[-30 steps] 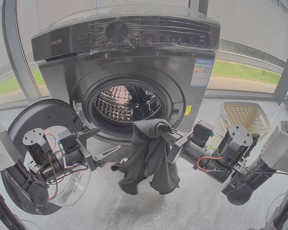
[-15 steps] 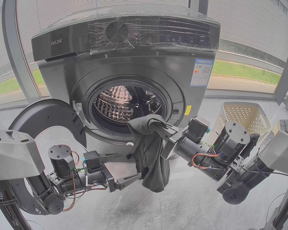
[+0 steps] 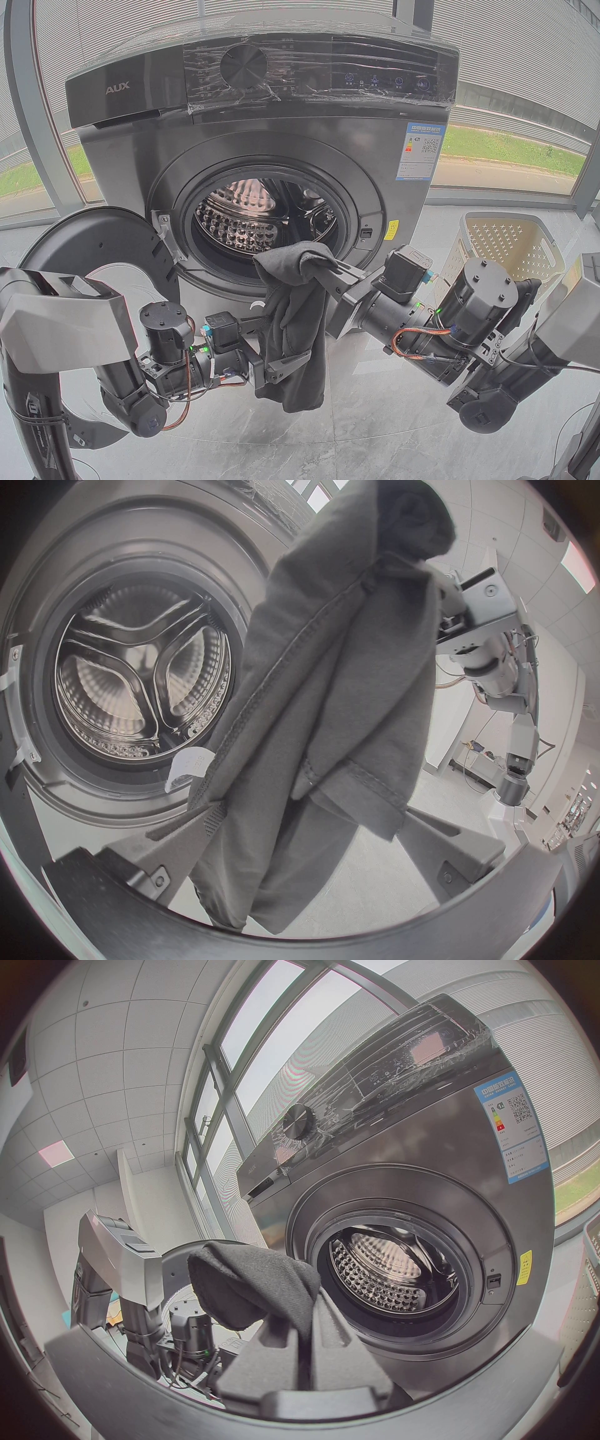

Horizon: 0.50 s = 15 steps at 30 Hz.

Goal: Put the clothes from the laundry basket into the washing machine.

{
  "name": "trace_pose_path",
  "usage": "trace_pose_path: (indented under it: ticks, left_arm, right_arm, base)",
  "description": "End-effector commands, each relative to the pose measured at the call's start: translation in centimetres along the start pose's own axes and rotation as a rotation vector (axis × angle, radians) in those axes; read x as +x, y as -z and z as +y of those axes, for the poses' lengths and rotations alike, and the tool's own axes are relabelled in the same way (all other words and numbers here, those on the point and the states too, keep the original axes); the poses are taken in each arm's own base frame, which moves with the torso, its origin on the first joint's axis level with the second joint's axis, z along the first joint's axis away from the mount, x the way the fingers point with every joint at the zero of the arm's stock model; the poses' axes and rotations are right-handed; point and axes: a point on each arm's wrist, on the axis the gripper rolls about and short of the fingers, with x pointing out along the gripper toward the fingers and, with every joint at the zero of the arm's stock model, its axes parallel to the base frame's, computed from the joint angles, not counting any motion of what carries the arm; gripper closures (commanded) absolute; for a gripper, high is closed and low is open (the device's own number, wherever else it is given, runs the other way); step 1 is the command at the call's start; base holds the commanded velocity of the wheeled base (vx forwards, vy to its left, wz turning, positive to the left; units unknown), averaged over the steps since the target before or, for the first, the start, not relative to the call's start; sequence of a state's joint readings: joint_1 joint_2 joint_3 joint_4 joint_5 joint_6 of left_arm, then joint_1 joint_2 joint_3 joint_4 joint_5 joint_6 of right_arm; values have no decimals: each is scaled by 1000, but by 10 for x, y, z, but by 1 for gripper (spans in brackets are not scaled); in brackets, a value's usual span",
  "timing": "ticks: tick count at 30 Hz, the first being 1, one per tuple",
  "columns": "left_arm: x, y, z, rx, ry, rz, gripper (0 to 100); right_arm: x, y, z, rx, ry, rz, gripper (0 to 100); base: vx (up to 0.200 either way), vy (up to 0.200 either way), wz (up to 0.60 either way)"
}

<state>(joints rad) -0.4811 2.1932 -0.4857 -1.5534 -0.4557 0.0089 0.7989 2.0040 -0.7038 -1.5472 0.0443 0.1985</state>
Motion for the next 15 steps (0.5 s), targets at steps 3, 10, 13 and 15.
trace_pose_path:
  ticks: [3,10,13,15]
  left_arm:
    - [19,13,8,0,-15,3,0]
    - [39,23,20,5,-73,-13,0]
    - [43,28,23,3,-76,-8,0]
    - [46,33,24,0,-78,-3,0]
  right_arm:
    - [0,1,4,2,-8,1,100]
    - [-2,-1,8,5,-18,2,100]
    - [-3,-4,11,5,-18,-8,100]
    - [-4,-6,13,6,-15,-13,100]
  base:
    - [0,0,0]
    - [0,0,0]
    - [0,0,0]
    - [0,0,0]
